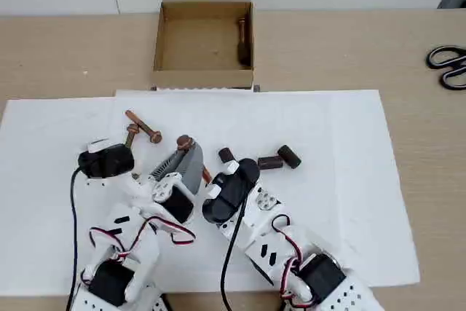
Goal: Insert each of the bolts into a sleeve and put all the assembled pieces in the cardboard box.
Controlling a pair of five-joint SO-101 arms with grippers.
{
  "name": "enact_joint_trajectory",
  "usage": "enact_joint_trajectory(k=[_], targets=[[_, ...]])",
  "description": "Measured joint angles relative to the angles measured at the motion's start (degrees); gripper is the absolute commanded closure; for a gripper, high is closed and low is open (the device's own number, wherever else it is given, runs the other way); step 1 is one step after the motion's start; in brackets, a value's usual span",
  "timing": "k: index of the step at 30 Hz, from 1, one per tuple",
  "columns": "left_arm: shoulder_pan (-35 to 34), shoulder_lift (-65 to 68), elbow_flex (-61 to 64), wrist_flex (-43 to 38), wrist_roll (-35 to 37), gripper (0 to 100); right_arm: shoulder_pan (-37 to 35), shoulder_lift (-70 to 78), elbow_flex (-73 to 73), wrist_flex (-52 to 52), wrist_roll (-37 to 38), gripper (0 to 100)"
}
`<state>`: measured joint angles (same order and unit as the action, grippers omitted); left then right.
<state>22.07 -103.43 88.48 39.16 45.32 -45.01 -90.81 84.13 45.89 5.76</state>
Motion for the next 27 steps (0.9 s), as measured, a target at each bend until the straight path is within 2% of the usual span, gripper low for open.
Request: enact_joint_trajectory(k=[7, 13, 19, 27], targets=[[3.52, 0.0, 0.09, 0.0, -0.35, 99, 0.35, 0.0, 0.0, 0.0, 0.0, 99.5], [5.45, -0.09, 0.18, 6.77, 0.18, 99, 1.67, 0.09, -0.7, 0.09, 0.0, 99.5], [6.59, -0.35, -0.09, 9.67, -2.55, 99, 2.81, 0.09, -2.02, 0.09, 3.16, 99.5], [11.6, -0.62, 1.32, 10.55, -5.19, 99, 3.16, 0.35, -1.76, -0.26, 4.92, 99.5]])
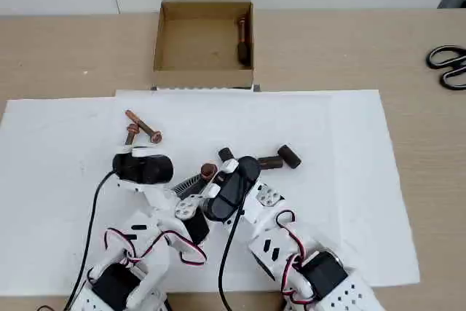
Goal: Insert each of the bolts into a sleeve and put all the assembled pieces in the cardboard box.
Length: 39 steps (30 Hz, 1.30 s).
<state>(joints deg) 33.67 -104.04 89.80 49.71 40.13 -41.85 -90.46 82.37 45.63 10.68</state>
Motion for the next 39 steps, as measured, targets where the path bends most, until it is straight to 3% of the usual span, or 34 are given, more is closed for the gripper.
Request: enact_joint_trajectory(k=[7, 12, 15, 20, 33, 39], targets=[[0.35, -0.09, 0.7, 0.0, -4.84, 98, 0.18, 0.0, 0.09, 0.0, 0.0, 99.5], [0.09, -0.09, 0.7, 0.0, -8.88, 80, 0.26, 0.0, 0.09, 0.0, 0.0, 99.5], [-1.49, 0.18, 2.46, 0.26, -10.9, 75, 1.14, -0.18, 0.0, -0.35, 0.0, 99.5], [-4.4, 0.09, 2.73, 0.88, -12.84, 75, 1.32, -0.09, -0.09, -0.79, 0.0, 99.5], [-4.31, 0.62, -3.43, 2.29, -13.45, 75, 1.32, -0.35, 3.43, -2.64, 0.0, 99.5], [-5.1, 0.62, -6.42, 2.29, -15.91, 92, 3.52, -0.35, 4.66, -2.64, 0.0, 99.5]])
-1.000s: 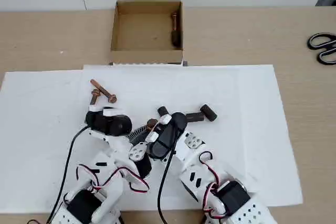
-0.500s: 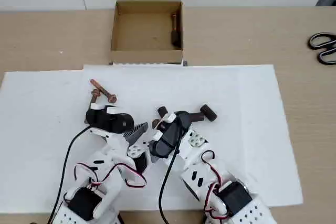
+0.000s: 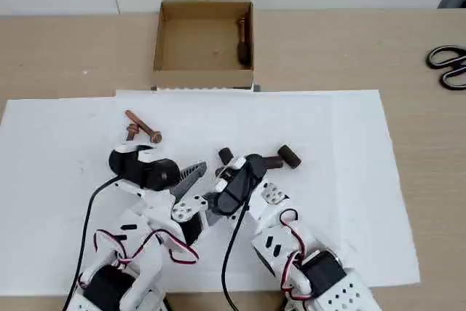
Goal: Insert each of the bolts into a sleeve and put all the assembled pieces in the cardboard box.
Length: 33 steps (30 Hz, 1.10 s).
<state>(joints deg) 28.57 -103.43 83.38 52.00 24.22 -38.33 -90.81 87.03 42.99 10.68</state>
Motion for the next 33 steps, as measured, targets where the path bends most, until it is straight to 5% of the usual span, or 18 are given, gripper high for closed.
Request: enact_joint_trajectory(k=[2, 10, 21, 28, 33], targets=[[-2.11, 0.0, 0.0, 0.0, -1.32, 100, 0.7, 0.0, 0.0, 0.0, 0.0, 99.5], [-8.88, 0.0, 0.79, -0.18, -5.36, 99, 1.85, 0.0, 0.0, 0.0, 0.0, 99.5], [-15.12, 0.0, 10.81, -0.18, -11.08, 99, 12.13, 0.79, -2.81, -0.62, 0.0, 99.5], [-19.08, 0.0, 13.1, -0.18, -11.87, 99, 16.62, 16.97, -17.14, -0.7, -0.79, 99.5], [-23.03, 0.0, 13.1, -0.18, -24.88, 99, 16.88, 36.66, -34.37, -0.7, -3.78, 99.5]])
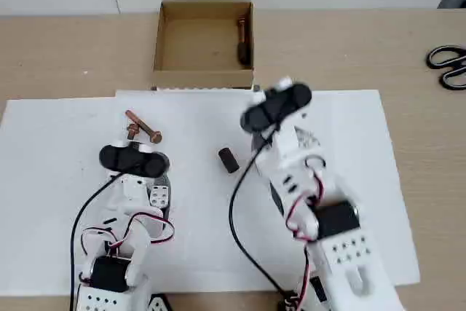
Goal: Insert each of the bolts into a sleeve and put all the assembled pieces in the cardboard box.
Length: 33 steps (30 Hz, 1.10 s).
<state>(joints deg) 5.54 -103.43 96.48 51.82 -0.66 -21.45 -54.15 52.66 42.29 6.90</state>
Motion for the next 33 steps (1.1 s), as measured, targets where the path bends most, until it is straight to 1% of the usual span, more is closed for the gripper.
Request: enact_joint_trajectory(k=[1, 2, 5, 20, 23, 29, 33], targets=[[-0.18, 0.0, 0.0, 0.0, -3.43, 99, 0.0, 4.13, -3.78, 0.0, 0.0, 99.5], [-0.18, 0.0, 0.0, 0.0, -5.36, 99, 0.0, 8.44, -7.47, 0.0, -0.18, 99.5], [-0.18, 0.0, 0.0, 0.0, -7.21, 99, 0.0, 21.1, -18.64, 0.0, -0.18, 99.5], [-0.18, 0.0, 0.0, 0.0, -6.42, 99, 0.0, 80.35, -81.32, 0.0, -0.35, 99.5], [-0.18, 0.0, 0.0, 0.0, -6.24, 99, 0.0, 91.08, -92.66, 0.0, 1.67, 99.5], [-0.18, 0.0, 0.0, 0.0, -6.24, 99, 0.09, 108.92, -111.12, 0.0, 5.98, 99.1], [-0.18, 0.0, 0.0, 0.0, -6.24, 99, 0.09, 117.36, -118.86, 0.0, 7.74, 98.8]])
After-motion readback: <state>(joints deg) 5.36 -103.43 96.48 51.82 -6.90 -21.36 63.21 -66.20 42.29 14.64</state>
